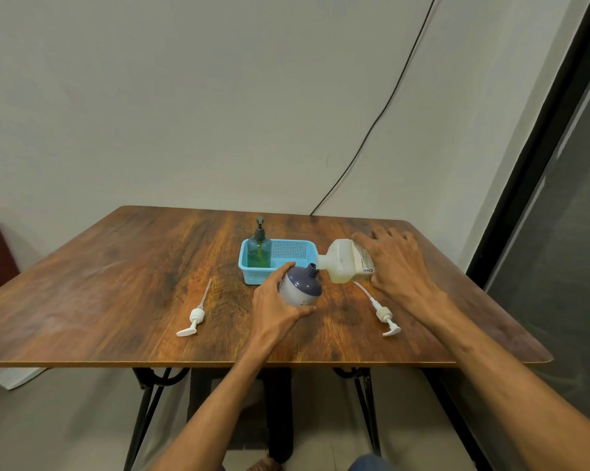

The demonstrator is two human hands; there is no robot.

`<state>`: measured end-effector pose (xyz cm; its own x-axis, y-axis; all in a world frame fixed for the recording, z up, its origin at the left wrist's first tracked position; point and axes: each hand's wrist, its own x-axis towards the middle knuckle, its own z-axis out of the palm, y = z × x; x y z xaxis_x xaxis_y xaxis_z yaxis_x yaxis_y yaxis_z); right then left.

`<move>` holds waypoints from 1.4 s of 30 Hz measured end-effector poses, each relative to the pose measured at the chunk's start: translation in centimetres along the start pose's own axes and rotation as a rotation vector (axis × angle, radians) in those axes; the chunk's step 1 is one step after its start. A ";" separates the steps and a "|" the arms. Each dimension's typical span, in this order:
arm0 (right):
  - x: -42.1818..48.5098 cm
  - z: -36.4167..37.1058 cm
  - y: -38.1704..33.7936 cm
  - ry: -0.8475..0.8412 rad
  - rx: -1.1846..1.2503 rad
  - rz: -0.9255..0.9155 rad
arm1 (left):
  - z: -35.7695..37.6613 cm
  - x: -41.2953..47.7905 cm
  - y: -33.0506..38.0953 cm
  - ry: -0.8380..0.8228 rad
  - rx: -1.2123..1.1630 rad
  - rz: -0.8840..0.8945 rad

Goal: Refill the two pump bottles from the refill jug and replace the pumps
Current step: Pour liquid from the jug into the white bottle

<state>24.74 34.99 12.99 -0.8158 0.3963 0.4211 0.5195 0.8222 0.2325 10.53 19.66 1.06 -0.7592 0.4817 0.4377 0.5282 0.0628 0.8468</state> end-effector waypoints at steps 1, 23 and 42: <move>0.0 0.0 0.0 0.004 0.001 0.000 | 0.0 0.0 0.0 0.001 0.002 0.001; -0.1 -0.4 -0.1 0.012 -0.006 -0.002 | -0.1 -0.2 0.3 0.005 -0.015 -0.009; -0.1 -0.4 -0.1 0.008 -0.011 -0.002 | -0.1 -0.2 0.4 0.003 -0.020 0.003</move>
<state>24.85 34.68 13.25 -0.8151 0.3910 0.4274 0.5203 0.8185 0.2435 10.83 19.47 1.36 -0.7584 0.4796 0.4414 0.5229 0.0434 0.8513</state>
